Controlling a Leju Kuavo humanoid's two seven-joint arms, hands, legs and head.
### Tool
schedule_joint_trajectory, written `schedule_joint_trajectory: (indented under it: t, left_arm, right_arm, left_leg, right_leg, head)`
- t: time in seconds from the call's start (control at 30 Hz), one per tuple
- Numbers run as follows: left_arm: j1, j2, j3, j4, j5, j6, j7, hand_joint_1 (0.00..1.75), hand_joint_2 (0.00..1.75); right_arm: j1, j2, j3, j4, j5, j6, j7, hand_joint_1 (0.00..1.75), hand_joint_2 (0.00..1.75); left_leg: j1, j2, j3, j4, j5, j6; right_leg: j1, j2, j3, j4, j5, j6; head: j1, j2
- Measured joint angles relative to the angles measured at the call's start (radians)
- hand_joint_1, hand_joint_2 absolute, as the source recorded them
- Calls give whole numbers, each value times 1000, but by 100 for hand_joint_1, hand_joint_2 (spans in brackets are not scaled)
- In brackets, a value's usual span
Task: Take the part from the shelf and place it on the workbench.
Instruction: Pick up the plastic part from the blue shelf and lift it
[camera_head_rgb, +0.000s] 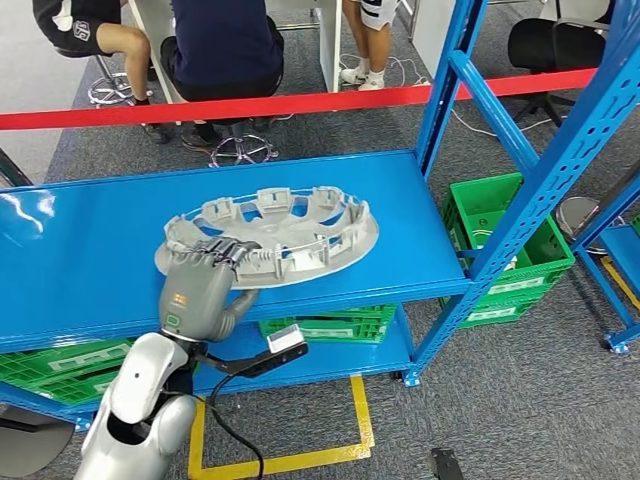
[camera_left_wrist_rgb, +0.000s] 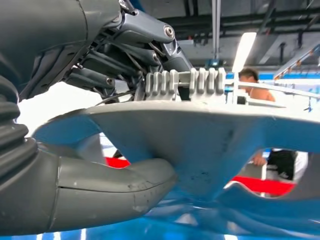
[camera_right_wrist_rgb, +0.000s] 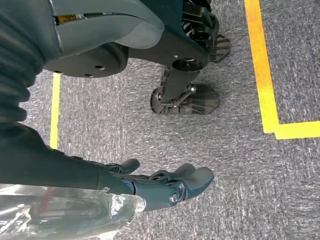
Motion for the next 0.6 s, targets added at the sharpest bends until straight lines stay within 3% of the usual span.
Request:
schedule_joint_trajectory:
  t: [0.27, 0.43, 0.5, 0.6]
  left_arm:
    - [22, 3, -7, -62, 51, 28, -40, 141, 175]
    - [27, 5, -21, -91, 44, 37, -44, 141, 175]
    - [29, 6, -30, -101, 35, 47, -45, 141, 175]
    - [29, 9, -37, -108, 27, 58, -45, 141, 175]
  right_arm:
    - [-2, 0, -10, 0, 10, -1, 3, 0, 175]
    - [-4, 6, -11, 0, 12, -4, 4, 0, 175]
    - [-4, 7, -12, 0, 13, -5, 5, 0, 175]
    - [-4, 8, -13, 0, 16, -6, 6, 0, 175]
  left_leg:
    - [0, 0, 0, 0, 0, 0]
    - [-2, 1, 3, -7, 4, 22]
    - [5, 5, 11, -29, 19, 27]
    - [10, 9, 11, -38, 26, 29]
  right_leg:
    - [0, 0, 0, 0, 0, 0]
    - [-6, 1, 2, -9, 5, 16]
    - [-3, -1, -10, 18, -23, 22]
    - [-6, -4, -73, 187, -127, 33]
  head:
    - [0, 0]
    - [-1, 0]
    - [1, 0]
    - [4, 0]
